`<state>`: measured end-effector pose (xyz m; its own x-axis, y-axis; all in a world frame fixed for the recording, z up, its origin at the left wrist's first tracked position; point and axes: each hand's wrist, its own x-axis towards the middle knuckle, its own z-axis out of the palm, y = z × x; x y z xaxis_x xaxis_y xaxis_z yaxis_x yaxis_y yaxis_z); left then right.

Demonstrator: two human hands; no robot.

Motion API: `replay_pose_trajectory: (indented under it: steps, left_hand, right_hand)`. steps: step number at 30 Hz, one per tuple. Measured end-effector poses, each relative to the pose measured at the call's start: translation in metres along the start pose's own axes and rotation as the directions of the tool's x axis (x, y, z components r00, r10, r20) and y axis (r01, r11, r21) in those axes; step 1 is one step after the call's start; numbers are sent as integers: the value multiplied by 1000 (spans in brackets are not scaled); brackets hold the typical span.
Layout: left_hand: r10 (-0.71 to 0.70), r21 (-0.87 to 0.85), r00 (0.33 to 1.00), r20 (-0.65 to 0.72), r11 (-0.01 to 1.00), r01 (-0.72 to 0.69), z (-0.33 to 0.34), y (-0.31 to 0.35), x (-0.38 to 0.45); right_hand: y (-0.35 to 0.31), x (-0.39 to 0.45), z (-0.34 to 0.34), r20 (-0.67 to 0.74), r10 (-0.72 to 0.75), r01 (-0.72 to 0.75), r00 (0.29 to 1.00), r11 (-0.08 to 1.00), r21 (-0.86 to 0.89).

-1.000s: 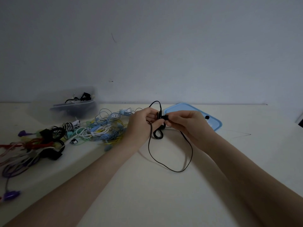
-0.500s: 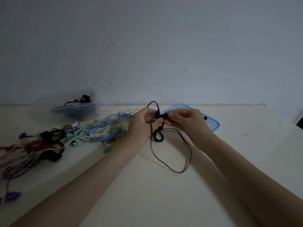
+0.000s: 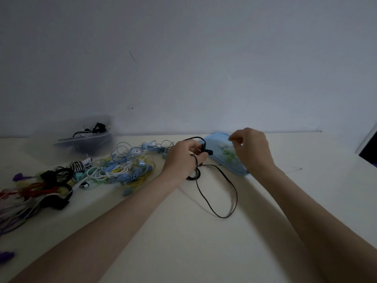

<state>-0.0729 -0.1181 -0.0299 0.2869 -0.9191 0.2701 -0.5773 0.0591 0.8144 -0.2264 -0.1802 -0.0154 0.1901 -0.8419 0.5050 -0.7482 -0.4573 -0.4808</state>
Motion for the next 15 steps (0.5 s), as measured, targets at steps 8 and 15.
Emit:
replay_pose_trajectory:
  steps: [8, 15]
  left_hand:
    - [20, 284, 996, 82, 958, -43, 14, 12, 5]
    - [57, 244, 971, 233, 963, -115, -7, 8, 1]
  right_hand:
    - [36, 11, -9, 160, 190, -166, 969, 974, -151]
    - [26, 11, -14, 54, 89, -92, 995, 994, 61]
